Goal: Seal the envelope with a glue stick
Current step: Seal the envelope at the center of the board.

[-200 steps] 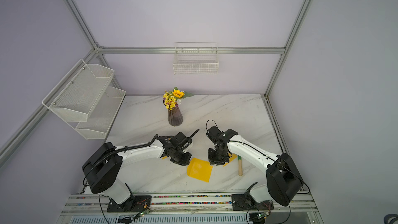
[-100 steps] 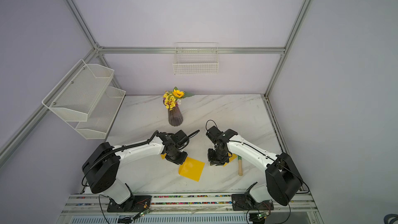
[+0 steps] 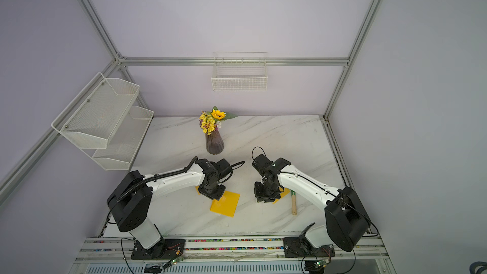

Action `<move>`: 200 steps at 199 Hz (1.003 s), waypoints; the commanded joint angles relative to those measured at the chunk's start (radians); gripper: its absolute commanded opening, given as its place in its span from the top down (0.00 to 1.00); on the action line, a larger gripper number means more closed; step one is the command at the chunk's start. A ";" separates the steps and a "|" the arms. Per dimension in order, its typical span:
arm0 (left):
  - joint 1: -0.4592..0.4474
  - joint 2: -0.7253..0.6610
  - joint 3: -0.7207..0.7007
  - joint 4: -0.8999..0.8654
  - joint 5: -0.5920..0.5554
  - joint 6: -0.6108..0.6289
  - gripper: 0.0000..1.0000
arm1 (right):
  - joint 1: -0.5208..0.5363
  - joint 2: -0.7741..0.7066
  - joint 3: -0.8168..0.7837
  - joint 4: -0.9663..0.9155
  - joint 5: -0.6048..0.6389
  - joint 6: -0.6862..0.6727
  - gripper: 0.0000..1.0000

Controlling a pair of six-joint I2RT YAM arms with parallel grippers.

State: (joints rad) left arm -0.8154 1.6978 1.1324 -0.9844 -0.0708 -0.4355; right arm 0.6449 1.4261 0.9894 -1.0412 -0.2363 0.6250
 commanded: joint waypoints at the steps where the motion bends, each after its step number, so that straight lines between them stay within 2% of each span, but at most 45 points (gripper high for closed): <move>1: -0.015 0.006 0.005 0.030 0.023 -0.021 0.94 | -0.005 -0.002 -0.005 -0.006 0.015 -0.005 1.00; 74: -0.053 0.043 -0.004 0.120 0.094 -0.061 0.88 | -0.005 0.004 -0.016 0.000 0.011 -0.015 1.00; 114: -0.047 0.032 -0.078 0.236 0.176 -0.083 0.76 | -0.005 0.000 -0.017 -0.003 0.009 -0.015 1.00; 161: 0.004 -0.034 -0.247 0.399 0.301 -0.129 0.60 | -0.005 -0.003 -0.024 0.000 0.005 -0.014 1.00; 186: 0.051 -0.090 -0.338 0.478 0.367 -0.145 0.60 | -0.005 0.000 -0.026 0.001 0.003 -0.010 1.00; 200: 0.078 -0.110 -0.369 0.496 0.389 -0.141 0.66 | -0.005 -0.001 -0.029 0.000 0.003 -0.007 1.00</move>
State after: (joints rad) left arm -0.7742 1.5864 0.8528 -0.5495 0.2401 -0.5495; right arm 0.6449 1.4261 0.9718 -1.0412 -0.2344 0.6220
